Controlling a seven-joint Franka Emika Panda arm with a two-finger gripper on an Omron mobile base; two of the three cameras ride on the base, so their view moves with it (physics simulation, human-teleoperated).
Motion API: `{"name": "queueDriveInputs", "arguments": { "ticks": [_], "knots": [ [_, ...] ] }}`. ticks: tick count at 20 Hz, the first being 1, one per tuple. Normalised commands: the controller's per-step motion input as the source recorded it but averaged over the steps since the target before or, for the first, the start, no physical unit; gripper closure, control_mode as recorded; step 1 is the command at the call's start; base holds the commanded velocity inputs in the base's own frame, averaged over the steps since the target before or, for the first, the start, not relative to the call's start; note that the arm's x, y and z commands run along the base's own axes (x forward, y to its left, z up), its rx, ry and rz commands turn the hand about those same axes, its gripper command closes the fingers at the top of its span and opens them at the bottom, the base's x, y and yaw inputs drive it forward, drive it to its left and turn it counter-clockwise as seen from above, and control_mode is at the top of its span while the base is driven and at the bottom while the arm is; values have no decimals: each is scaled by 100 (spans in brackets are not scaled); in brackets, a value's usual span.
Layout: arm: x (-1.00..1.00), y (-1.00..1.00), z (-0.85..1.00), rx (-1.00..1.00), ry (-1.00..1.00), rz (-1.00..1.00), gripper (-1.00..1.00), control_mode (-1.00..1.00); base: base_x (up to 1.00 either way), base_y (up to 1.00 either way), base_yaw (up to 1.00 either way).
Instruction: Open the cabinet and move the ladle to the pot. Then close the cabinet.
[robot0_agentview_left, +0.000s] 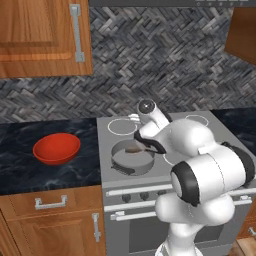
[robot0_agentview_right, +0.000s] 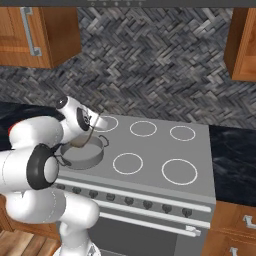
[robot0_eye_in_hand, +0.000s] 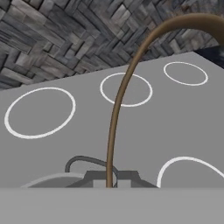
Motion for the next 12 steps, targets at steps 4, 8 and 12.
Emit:
{"name": "queueDriveInputs", "arguments": {
  "ticks": [4, 8, 12],
  "knots": [
    [13, 1, -33, 0, 0, 0, 100, -100, 0, 0, 0],
    [15, 0, -24, 0, 0, 0, 100, -100, 0, 0, 0],
    [12, 1, -16, 0, 0, 0, 100, -100, 0, 0, 0]
  ]
}}
